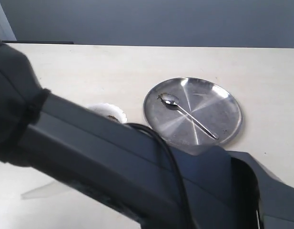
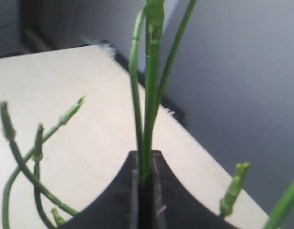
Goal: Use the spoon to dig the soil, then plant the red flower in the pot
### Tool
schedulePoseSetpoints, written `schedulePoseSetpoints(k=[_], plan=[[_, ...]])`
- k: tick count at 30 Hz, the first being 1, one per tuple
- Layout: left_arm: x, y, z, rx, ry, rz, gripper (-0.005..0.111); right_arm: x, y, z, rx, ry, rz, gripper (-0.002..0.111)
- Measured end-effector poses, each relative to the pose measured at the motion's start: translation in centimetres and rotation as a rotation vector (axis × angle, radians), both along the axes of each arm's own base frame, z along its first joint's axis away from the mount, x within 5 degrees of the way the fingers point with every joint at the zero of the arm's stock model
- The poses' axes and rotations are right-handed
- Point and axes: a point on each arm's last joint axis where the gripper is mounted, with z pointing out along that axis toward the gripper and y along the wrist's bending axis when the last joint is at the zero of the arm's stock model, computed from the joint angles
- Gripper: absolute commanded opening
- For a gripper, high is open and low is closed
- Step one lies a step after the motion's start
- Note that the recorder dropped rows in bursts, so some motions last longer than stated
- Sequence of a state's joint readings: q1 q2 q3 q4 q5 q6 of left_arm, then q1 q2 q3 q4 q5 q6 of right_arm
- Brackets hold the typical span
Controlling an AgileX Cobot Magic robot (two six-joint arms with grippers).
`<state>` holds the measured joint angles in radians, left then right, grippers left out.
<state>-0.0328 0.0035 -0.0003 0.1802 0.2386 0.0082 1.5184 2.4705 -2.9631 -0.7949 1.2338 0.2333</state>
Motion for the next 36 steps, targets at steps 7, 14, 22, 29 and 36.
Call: schedulePoseSetpoints(k=[7,14,22,29,36], plan=[[0.0,0.0,0.0,0.002,0.000,0.000,0.000,-1.6,-1.1,2.3,-0.079,0.123,0.362,-0.001],[0.0,0.0,0.0,0.002,0.000,0.000,0.000,-0.2,-6.1,9.1,0.069,0.131,0.398,-0.001],[0.0,0.0,0.0,0.002,0.000,0.000,0.000,0.0,-9.1,12.3,0.141,0.151,0.493,-0.001],[0.0,0.0,0.0,0.002,0.000,0.000,0.000,-0.5,-17.2,19.4,0.272,-0.019,0.414,-0.001],[0.0,0.0,0.0,0.002,0.000,0.000,0.000,-1.8,-21.8,22.6,0.353,-0.090,0.391,-0.001]])
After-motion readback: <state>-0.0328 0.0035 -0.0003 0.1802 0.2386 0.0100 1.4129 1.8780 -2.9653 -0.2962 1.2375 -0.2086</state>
